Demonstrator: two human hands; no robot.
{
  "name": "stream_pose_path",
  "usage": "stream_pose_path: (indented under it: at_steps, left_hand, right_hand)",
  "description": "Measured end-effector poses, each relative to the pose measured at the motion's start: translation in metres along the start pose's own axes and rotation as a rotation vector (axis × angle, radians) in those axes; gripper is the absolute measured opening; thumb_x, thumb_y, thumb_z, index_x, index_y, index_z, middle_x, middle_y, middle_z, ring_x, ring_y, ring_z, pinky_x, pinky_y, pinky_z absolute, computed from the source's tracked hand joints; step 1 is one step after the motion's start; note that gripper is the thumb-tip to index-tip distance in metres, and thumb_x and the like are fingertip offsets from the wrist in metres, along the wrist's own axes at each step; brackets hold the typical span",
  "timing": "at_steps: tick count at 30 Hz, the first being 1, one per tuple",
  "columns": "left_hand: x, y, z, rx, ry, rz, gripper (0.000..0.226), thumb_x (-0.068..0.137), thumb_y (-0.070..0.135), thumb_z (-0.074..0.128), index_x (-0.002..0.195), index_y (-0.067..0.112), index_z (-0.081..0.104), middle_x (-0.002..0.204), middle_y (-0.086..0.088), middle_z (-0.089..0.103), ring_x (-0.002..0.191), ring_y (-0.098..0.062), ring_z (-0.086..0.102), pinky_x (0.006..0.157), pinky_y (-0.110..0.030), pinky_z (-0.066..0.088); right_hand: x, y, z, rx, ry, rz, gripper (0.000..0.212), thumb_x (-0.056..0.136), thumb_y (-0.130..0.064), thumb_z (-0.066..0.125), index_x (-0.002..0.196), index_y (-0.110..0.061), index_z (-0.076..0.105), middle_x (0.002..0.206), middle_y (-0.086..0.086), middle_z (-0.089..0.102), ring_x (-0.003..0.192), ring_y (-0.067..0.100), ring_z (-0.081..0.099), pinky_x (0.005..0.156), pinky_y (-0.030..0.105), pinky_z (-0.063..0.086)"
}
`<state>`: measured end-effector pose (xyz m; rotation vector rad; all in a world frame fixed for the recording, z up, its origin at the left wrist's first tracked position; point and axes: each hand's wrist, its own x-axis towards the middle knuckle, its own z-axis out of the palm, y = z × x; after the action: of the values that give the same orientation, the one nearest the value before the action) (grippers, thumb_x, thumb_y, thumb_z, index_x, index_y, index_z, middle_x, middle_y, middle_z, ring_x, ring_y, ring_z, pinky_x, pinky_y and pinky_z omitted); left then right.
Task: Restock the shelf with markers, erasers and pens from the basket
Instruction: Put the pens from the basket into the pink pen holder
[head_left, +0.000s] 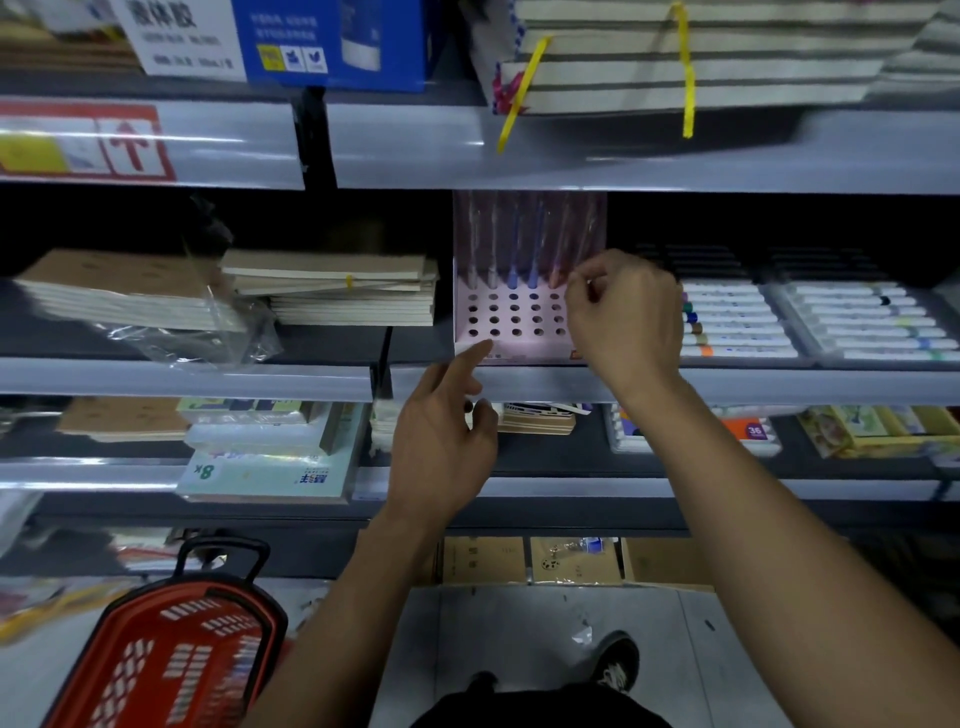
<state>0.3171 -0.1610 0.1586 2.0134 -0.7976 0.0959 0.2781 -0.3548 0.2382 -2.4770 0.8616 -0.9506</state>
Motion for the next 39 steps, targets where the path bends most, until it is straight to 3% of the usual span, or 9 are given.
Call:
stream_pose_path:
  at_steps: [7,10,13,16,19,24,29,35,39]
  left_hand:
    - [-0.015,-0.006,0.000,0.082,0.035,-0.036,0.036,0.089,0.016,0.058,0.124,0.021,0.065,0.106,0.008,0.061,0.087,-0.003,0.058,0.070,-0.007,0.039]
    - [-0.027,-0.011,0.003,0.126,0.032,-0.066,0.030,0.089,0.014,0.060,0.118,0.017,0.065,0.108,0.003,0.062,0.084,-0.007,0.059,0.069,-0.023,0.049]
    - [-0.042,-0.014,0.007,0.190,0.023,-0.161,0.028,0.091,0.009,0.065,0.118,0.014,0.065,0.111,-0.004,0.065,0.081,-0.018,0.064,0.071,-0.039,0.057]
    - [-0.061,-0.013,0.011,0.207,0.031,-0.262,0.028,0.090,0.009,0.067,0.118,0.014,0.066,0.113,-0.006,0.065,0.081,-0.021,0.063,0.069,-0.036,0.053]
    - [-0.083,-0.013,0.013,0.254,0.019,-0.370,0.025,0.090,0.009,0.065,0.115,0.013,0.067,0.113,-0.008,0.066,0.085,-0.028,0.065,0.066,-0.032,0.044]
    - [-0.124,-0.011,0.004,0.349,-0.020,-0.562,0.030,0.088,0.015,0.060,0.117,0.008,0.064,0.113,-0.012,0.064,0.095,-0.036,0.063,0.076,-0.047,0.053]
    - [-0.169,-0.011,-0.017,0.404,0.023,-0.737,0.036,0.094,0.017,0.061,0.130,0.016,0.061,0.120,-0.005,0.064,0.091,-0.027,0.067,0.077,-0.044,0.056]
    - [-0.212,-0.032,-0.057,0.439,0.159,-0.843,0.035,0.098,0.022,0.063,0.132,0.018,0.058,0.124,-0.005,0.065,0.101,-0.023,0.065,0.077,-0.035,0.053]
    - [-0.243,-0.051,-0.091,0.423,0.230,-0.914,0.026,0.099,0.024,0.062,0.124,0.018,0.058,0.121,-0.005,0.066,0.097,-0.026,0.067,0.079,-0.046,0.059]
  right_hand:
    - [-0.075,0.014,0.002,0.118,-0.106,-0.252,0.011,0.096,-0.019,0.061,0.092,-0.015,0.071,0.089,-0.001,0.066,0.070,0.015,0.059,0.060,0.030,0.049]
    - [-0.098,0.027,0.008,0.126,-0.254,-0.278,0.010,0.096,-0.022,0.061,0.093,-0.018,0.069,0.091,-0.006,0.063,0.075,0.014,0.058,0.063,0.032,0.050]
    - [-0.117,0.041,0.018,0.158,-0.442,-0.287,0.007,0.096,-0.026,0.064,0.095,-0.022,0.069,0.093,-0.012,0.060,0.078,0.007,0.056,0.064,0.019,0.042]
    - [-0.131,0.054,0.030,0.159,-0.621,-0.295,0.008,0.097,-0.030,0.064,0.099,-0.024,0.070,0.098,-0.010,0.064,0.081,0.010,0.060,0.062,0.019,0.043]
    - [-0.143,0.063,0.043,0.133,-0.755,-0.300,0.013,0.099,-0.035,0.060,0.106,-0.026,0.068,0.105,-0.007,0.063,0.087,0.015,0.063,0.067,0.035,0.055]
    - [-0.170,0.071,0.066,0.150,-0.894,-0.380,0.010,0.097,-0.034,0.060,0.099,-0.026,0.066,0.100,-0.004,0.064,0.088,0.019,0.063,0.066,0.028,0.040]
    - [-0.194,0.049,0.087,0.240,-1.064,-0.418,0.013,0.097,-0.035,0.057,0.096,-0.025,0.064,0.100,-0.001,0.059,0.088,0.019,0.061,0.075,0.040,0.056]
    - [-0.222,-0.002,0.110,0.268,-1.159,-0.563,0.014,0.096,-0.035,0.055,0.089,-0.025,0.062,0.092,-0.007,0.056,0.083,0.015,0.057,0.074,0.044,0.057]
    - [-0.244,-0.048,0.129,0.236,-1.233,-0.651,0.012,0.097,-0.032,0.057,0.095,-0.023,0.064,0.097,-0.004,0.061,0.087,0.016,0.059,0.077,0.041,0.057]
